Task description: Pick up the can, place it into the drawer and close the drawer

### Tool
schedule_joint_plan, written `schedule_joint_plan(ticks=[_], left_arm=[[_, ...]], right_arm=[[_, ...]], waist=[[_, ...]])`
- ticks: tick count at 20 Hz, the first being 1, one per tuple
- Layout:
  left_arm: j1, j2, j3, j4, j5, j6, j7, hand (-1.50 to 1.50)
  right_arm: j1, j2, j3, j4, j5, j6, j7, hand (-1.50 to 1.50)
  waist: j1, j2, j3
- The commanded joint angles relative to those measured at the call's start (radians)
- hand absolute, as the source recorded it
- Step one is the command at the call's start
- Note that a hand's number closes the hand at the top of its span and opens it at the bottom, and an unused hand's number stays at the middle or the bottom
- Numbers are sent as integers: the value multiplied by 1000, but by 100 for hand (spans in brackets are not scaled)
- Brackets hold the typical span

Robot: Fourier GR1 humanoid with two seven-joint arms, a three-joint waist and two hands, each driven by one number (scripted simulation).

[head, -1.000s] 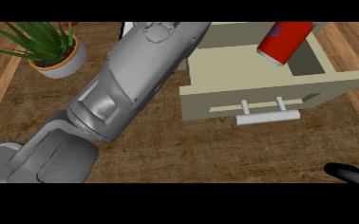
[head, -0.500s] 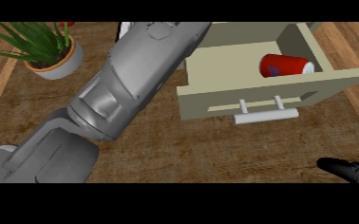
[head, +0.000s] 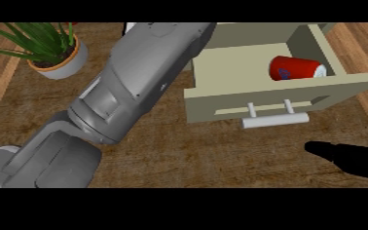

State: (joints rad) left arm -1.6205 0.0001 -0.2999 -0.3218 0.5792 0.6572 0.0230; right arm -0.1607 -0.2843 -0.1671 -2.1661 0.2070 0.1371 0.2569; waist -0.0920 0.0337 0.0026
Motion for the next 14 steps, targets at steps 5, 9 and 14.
schedule_joint_plan(ticks=[5,9,14], left_arm=[[-29,0,14,5,44,-11,-23,-150],[-58,0,-9,36,28,12,-3,-150],[-57,0,10,47,16,-14,-22,-150]], right_arm=[[-106,-44,156,202,324,-53,-103,-150],[-164,-29,215,348,430,-102,-145,-150],[-188,-17,293,492,571,-157,-171,-150]], waist=[[52,-4,-1],[57,-9,0],[72,-17,-1]])
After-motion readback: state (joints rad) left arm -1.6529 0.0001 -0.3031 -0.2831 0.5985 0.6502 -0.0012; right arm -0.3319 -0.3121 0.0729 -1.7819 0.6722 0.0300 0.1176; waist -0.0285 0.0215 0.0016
